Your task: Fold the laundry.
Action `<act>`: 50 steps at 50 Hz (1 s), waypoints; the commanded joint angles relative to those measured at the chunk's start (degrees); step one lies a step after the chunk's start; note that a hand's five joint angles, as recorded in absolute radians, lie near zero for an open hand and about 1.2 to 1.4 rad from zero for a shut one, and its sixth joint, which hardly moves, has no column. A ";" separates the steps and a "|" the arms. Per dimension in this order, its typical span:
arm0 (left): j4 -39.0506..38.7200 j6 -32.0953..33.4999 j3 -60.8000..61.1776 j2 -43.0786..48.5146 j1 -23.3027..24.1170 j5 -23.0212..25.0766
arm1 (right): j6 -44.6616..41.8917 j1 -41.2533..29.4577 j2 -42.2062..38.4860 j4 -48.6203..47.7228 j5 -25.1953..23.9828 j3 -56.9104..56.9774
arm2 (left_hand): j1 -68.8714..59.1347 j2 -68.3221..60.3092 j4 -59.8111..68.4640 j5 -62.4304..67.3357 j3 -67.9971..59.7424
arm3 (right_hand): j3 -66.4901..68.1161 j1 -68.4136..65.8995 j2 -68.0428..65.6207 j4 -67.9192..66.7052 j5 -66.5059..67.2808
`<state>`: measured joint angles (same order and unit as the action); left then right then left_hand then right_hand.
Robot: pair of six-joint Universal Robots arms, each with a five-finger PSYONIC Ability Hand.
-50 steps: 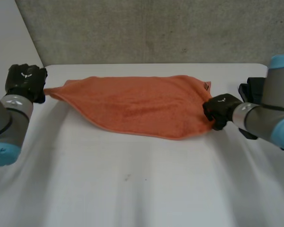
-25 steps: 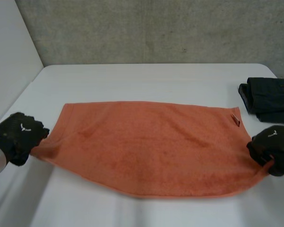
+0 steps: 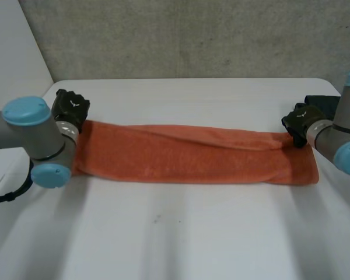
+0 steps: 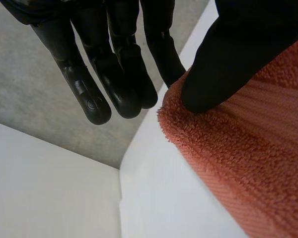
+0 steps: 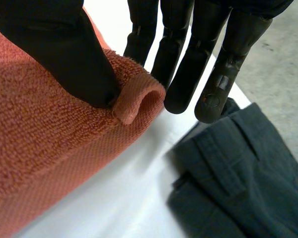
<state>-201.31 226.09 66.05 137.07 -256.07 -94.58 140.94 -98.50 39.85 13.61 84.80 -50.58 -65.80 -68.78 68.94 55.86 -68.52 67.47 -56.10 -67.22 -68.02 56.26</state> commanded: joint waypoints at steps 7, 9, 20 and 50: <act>-3.91 0.58 -6.63 6.01 0.66 -1.92 | -0.41 -0.02 -7.51 -0.60 4.15 10.42 | -14.20 -11.22 11.06 14.14 -11.48 | 12.53 -23.90 -12.78 -11.98 13.74; -4.44 0.58 -7.24 6.36 0.66 -2.10 | -0.41 -0.02 -7.68 -0.86 4.15 10.68 | -14.20 -11.22 11.06 14.14 -11.48 | 12.53 -23.90 -12.78 -11.98 13.74; -10.49 0.49 -4.88 7.16 3.29 -0.96 | 1.61 -1.43 -5.85 -3.76 4.67 10.68 | 55.61 58.59 -58.75 -55.67 58.33 | -57.47 46.10 57.22 58.02 -56.26; -16.48 -20.95 32.39 -23.34 9.09 -1.75 | 14.89 8.24 21.77 -15.53 -11.94 -38.54 | 55.42 58.40 -58.55 -55.48 58.13 | -41.25 29.88 41.01 41.80 -40.05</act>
<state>-220.45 208.84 99.00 113.62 -247.26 -96.55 156.21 -90.05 66.02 4.15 72.12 -87.58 -11.06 -11.73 11.72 2.66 -12.07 12.69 -11.86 -12.87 -13.52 4.01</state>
